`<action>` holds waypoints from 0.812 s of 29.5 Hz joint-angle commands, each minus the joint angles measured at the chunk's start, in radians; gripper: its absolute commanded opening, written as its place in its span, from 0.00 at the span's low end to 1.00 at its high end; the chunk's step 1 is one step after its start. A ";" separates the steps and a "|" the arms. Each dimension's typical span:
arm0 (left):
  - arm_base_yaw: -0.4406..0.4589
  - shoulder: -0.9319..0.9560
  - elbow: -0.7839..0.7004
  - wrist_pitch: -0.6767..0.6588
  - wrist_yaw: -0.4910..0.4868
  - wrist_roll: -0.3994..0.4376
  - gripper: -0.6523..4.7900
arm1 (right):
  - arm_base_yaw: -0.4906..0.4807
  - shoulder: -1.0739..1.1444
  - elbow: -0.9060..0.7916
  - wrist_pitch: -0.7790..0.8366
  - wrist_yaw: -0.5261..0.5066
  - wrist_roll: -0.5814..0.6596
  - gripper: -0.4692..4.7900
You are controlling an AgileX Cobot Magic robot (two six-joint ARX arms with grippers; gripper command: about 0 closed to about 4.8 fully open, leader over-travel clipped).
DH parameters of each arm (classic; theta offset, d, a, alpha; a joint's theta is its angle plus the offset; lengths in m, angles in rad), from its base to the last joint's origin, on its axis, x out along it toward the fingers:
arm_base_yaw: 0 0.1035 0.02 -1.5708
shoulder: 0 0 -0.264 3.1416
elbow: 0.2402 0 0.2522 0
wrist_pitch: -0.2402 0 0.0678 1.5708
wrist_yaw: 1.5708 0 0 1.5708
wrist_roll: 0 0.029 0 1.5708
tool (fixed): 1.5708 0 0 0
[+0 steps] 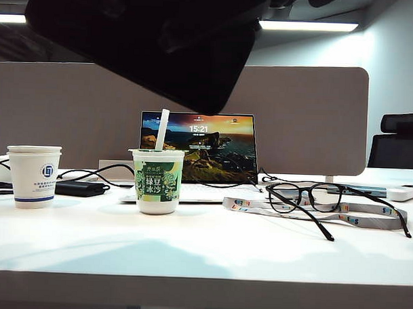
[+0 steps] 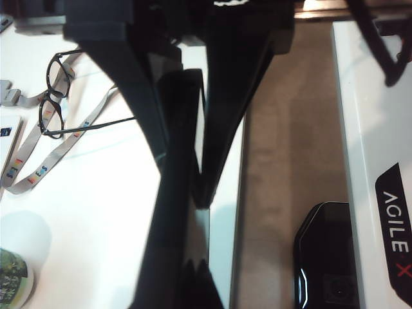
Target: Pick up the black phone, pick up the charger plug, insert the charger plug into the phone's charging port, and finally place the connected phone back on the desk.
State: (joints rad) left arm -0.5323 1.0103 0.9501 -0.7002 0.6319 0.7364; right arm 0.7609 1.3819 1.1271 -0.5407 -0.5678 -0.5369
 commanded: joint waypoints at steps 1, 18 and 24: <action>-0.002 -0.005 0.008 0.029 0.015 -0.003 0.11 | -0.001 -0.002 0.003 0.014 0.018 0.009 0.13; -0.001 -0.005 0.008 0.135 -0.008 -0.065 1.00 | -0.010 -0.043 0.004 0.046 0.008 0.005 0.09; 0.002 -0.007 0.008 0.239 0.008 -0.150 1.00 | -0.046 -0.119 0.004 0.051 -0.018 0.006 0.09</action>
State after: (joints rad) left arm -0.5316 1.0073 0.9524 -0.5106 0.6174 0.6189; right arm 0.7231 1.2888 1.1236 -0.5293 -0.5579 -0.5354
